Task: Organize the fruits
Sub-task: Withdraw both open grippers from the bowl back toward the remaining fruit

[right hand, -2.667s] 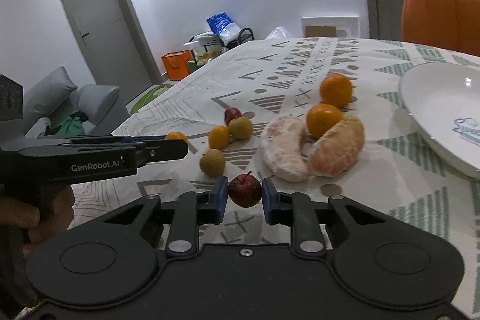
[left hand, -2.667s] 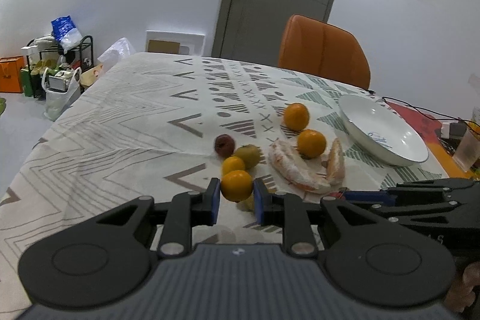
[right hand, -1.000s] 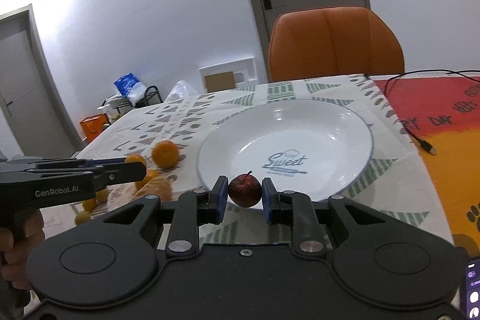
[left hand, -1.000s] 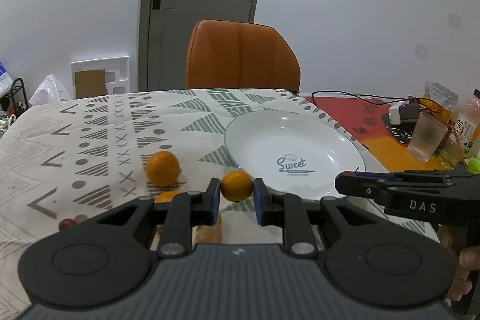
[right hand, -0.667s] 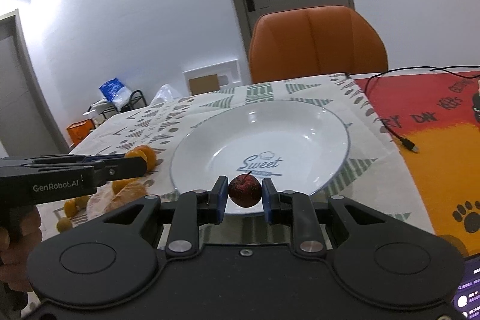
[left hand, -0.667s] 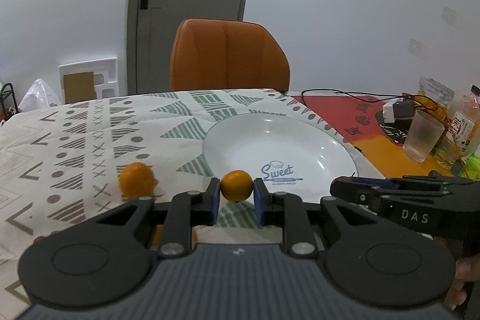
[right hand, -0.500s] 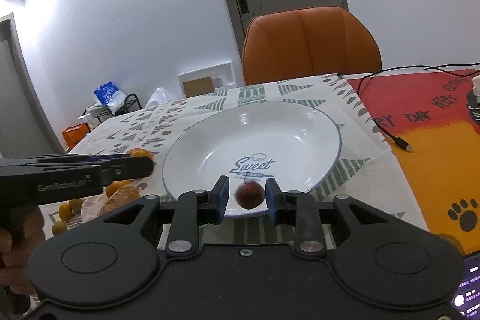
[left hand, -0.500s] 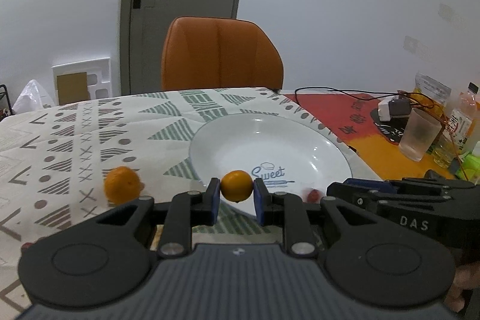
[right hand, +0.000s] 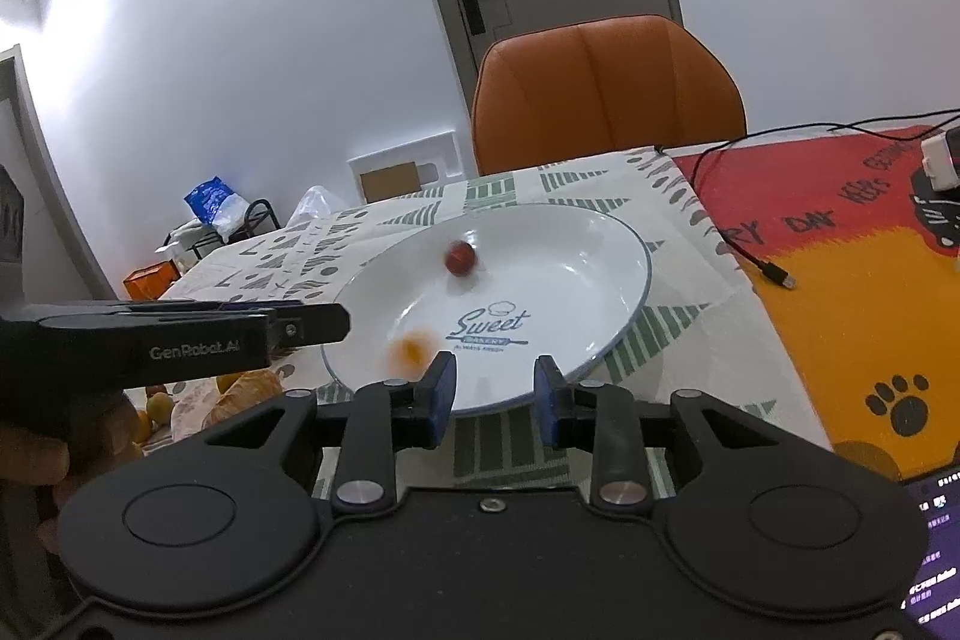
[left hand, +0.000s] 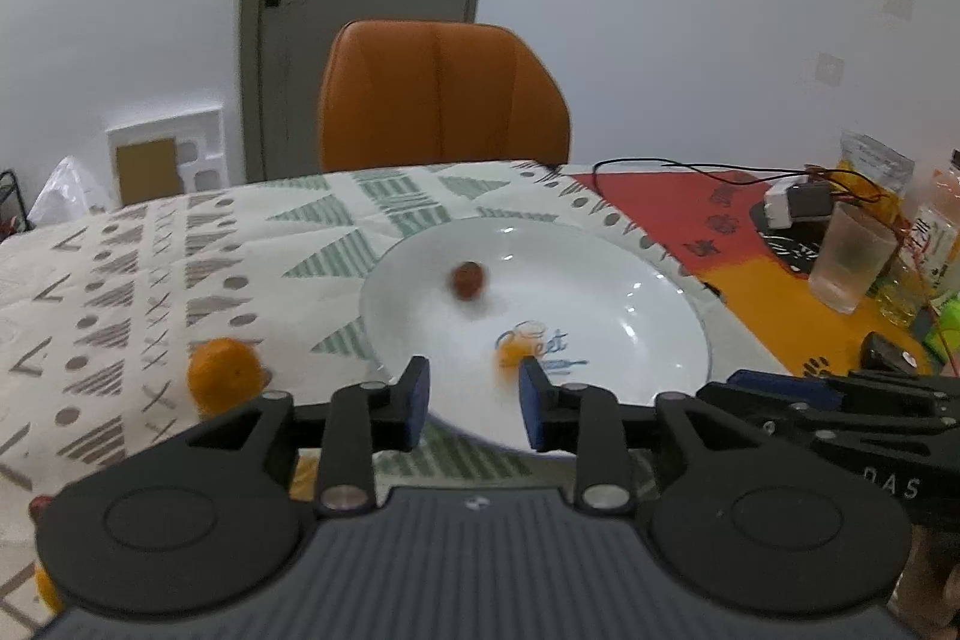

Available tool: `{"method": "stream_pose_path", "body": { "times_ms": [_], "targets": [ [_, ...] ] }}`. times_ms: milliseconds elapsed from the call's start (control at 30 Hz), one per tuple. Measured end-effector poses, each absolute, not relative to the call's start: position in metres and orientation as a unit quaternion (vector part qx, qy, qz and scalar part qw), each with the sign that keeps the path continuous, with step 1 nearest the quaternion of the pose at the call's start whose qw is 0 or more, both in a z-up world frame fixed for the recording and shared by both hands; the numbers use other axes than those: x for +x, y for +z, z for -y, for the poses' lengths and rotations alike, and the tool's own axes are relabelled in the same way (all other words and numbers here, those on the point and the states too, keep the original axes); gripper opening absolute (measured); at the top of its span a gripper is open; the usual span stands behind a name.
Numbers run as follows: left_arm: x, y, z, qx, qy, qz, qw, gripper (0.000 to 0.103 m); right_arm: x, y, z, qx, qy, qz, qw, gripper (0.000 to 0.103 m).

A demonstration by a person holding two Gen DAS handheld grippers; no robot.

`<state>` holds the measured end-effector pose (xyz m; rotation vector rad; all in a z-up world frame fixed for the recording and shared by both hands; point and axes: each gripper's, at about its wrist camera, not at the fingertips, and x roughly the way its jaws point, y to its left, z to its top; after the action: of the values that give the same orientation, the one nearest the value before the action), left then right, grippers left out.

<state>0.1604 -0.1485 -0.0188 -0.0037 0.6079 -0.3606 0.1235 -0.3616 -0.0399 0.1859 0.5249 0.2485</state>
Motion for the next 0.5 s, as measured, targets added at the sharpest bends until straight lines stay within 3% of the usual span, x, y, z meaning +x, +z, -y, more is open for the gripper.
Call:
{"method": "stream_pose_path", "body": {
  "times_ms": [100,200,267,400,500],
  "targets": [
    [0.156,-0.018,0.141,0.003,-0.166,-0.297,0.94,0.051,0.124,-0.041,0.361,0.096,0.12,-0.257,0.954,0.038],
    [0.15,-0.016,0.128,0.003,-0.15,-0.295,0.944,0.063,0.122,-0.039,0.359,0.1,0.119,-0.249,0.956,0.059],
    [0.147,-0.016,0.118,-0.002,-0.14,-0.297,0.945,0.067,0.12,-0.038,0.357,0.103,0.123,-0.242,0.957,0.073],
    [0.141,-0.012,0.099,-0.008,-0.118,-0.296,0.948,0.079,0.119,-0.037,0.353,0.108,0.125,-0.235,0.958,0.088],
    [0.136,-0.01,0.086,-0.017,-0.101,-0.292,0.951,0.081,0.118,-0.035,0.349,0.109,0.131,-0.232,0.958,0.095]
  ]
}}
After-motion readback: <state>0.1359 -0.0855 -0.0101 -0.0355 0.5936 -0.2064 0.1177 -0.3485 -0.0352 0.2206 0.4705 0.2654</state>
